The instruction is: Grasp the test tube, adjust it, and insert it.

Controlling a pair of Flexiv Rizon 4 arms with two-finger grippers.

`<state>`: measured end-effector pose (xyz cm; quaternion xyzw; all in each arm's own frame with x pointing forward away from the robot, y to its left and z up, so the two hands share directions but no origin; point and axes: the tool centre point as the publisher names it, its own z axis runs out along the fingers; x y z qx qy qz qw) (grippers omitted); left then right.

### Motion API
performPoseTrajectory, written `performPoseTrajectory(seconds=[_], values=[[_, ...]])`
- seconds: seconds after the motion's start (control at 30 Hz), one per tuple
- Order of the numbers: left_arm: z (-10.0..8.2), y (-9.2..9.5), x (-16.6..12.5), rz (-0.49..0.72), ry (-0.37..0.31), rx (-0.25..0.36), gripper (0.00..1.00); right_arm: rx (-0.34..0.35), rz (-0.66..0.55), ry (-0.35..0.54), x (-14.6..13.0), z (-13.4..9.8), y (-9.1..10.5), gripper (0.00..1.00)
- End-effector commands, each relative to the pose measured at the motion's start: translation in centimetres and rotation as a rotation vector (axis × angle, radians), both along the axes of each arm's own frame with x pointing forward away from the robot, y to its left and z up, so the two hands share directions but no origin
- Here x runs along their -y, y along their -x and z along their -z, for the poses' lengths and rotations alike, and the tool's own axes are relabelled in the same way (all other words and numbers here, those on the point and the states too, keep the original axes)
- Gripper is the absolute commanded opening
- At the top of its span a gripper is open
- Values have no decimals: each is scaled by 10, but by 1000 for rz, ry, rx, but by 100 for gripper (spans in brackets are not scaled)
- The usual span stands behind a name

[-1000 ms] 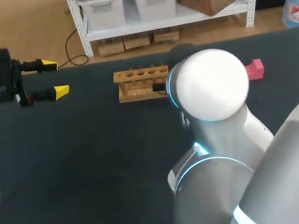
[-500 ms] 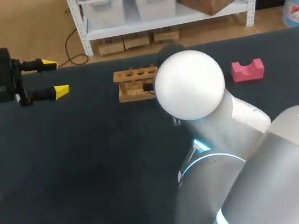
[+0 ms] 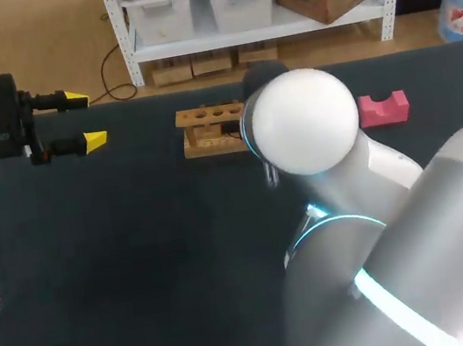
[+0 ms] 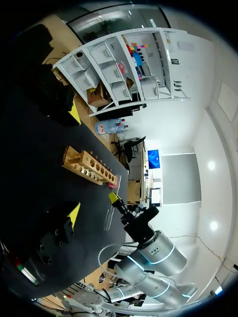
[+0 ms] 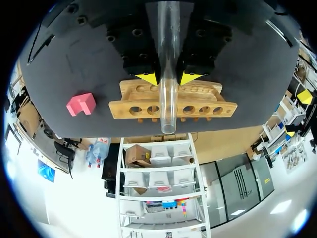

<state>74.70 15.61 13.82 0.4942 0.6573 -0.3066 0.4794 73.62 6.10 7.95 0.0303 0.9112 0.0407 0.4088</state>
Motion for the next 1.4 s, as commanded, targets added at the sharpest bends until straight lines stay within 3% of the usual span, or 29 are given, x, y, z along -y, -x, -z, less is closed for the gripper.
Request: performPoseTrajectory(seconds=[0.03, 0.6, 1.0, 1.4], values=[[1, 1, -1, -1, 4, 6, 100, -23, -16, -11, 4, 0, -10, 0], [1, 1, -1, -1, 4, 6, 100, -27, -31, 0, 6, 6, -23, 0], [1, 1, -1, -1, 4, 6, 100, -32, -14, -5, 4, 2, -9, 0], [1, 1, -1, -1, 4, 6, 100, -63, -21, -13, -1, 15, -1, 0]])
